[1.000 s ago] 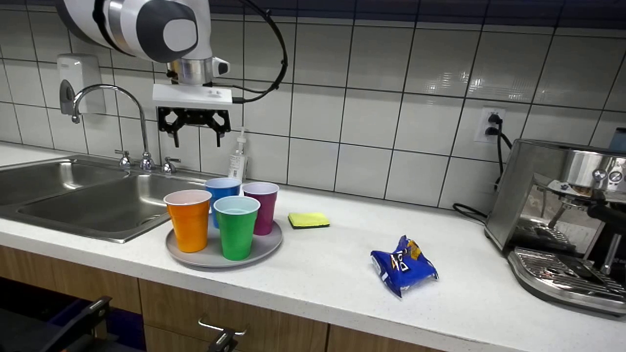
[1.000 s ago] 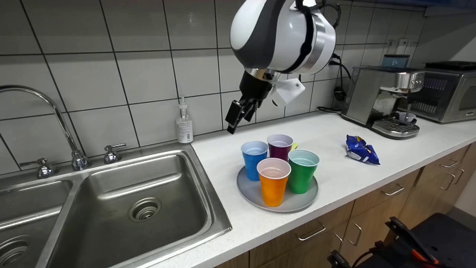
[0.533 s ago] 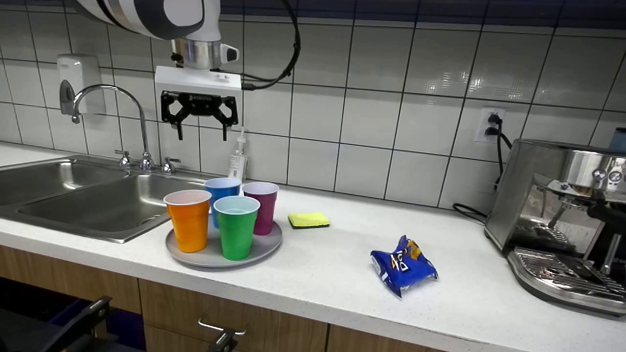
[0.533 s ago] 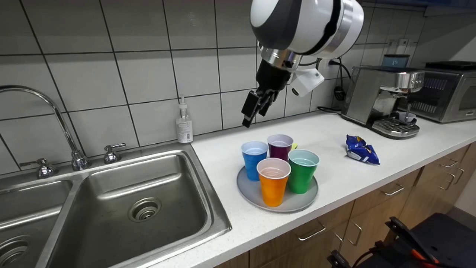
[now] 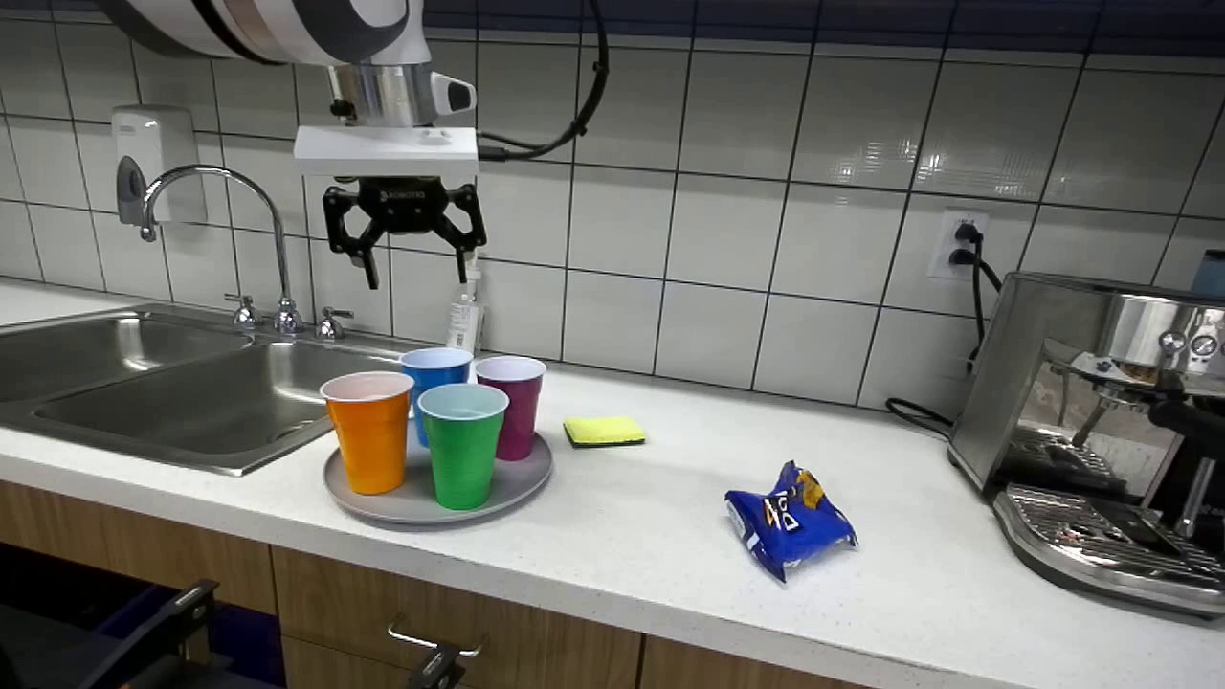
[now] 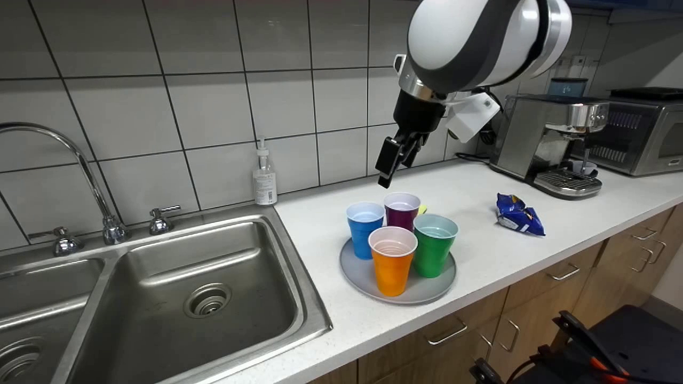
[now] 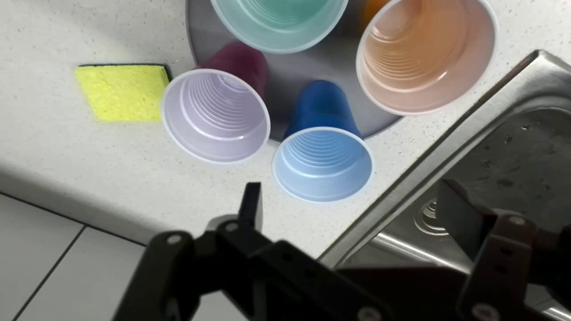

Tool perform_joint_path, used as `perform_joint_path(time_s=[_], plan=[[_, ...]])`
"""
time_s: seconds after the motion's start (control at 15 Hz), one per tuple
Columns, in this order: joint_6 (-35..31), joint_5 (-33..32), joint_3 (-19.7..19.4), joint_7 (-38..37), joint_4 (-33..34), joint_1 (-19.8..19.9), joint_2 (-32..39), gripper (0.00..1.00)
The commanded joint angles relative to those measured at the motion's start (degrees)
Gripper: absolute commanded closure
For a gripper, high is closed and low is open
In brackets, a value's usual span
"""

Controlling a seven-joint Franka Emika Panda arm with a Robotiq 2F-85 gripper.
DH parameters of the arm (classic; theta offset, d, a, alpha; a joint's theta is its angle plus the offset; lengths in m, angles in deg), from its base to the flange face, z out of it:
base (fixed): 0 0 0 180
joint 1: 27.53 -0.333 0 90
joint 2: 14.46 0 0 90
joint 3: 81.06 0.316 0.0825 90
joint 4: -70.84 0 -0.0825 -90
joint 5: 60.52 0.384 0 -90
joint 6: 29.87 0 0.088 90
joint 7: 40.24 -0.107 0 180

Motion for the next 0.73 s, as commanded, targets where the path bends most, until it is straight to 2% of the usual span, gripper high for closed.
perform_joint_path(time_s=[0.0,0.2,0.27,0.67], plan=[[3.20,-5.82,0.52,-8.05,-1.65,0.79,-3.79,0.00],[6.07,-7.40,0.47,-10.95,-1.06,0.25,-3.89,0.00],[3.27,-6.07,-1.04,-8.35,-0.58,-0.98,-1.66,0.00],[3.39,-6.13,-1.21,-8.55,-0.58,-1.15,-1.37,0.00]])
